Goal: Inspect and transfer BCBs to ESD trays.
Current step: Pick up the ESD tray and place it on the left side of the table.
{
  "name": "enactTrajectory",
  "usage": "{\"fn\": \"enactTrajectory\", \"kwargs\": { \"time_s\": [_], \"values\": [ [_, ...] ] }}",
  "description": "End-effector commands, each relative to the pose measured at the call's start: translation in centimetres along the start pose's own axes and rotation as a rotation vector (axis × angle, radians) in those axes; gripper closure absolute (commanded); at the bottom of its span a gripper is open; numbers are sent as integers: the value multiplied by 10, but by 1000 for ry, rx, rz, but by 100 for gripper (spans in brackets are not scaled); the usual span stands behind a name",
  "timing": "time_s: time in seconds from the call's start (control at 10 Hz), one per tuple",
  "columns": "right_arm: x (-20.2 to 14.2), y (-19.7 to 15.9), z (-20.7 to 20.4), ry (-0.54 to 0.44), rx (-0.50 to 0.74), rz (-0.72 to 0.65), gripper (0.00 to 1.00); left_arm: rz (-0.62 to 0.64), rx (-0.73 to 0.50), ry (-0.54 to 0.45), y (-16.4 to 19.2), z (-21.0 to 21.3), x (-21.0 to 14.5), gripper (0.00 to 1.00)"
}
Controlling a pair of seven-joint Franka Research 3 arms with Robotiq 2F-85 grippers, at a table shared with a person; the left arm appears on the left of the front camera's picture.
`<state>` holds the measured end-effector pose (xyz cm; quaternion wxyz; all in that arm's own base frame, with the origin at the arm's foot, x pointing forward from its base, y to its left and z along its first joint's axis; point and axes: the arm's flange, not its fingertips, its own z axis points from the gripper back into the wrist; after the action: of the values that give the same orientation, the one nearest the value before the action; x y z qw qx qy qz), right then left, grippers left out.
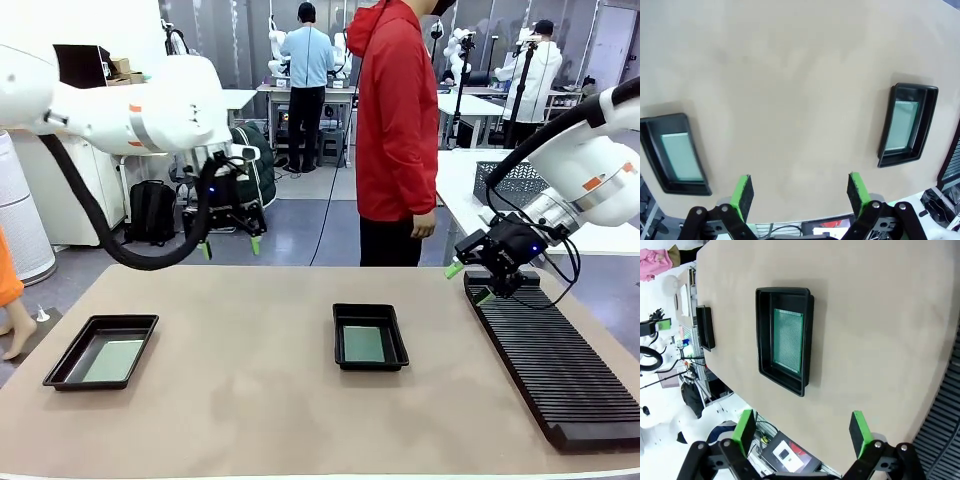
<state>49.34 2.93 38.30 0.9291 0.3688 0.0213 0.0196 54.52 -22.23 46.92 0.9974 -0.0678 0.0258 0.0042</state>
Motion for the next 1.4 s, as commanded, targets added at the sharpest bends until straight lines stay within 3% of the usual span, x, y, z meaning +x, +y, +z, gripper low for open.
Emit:
{"fn": "enactTrajectory", "kwargs": {
  "time_s": [0.0,0.1,0.2,0.7,1.3],
  "values": [
    [1,-13,-4,2,74,36,0,28,19,-31,-24,-15,17,0],
    [4,-19,-6,12,86,50,0,18,24,-19,-43,-30,27,0],
    [0,-7,-1,-3,16,13,0,14,28,-29,-59,-41,33,0],
    [0,-7,-1,-3,16,13,0,-27,59,-36,-129,-84,54,0],
    [0,-7,-1,-3,16,13,0,-55,83,-29,-178,-138,34,0]
  ]
}}
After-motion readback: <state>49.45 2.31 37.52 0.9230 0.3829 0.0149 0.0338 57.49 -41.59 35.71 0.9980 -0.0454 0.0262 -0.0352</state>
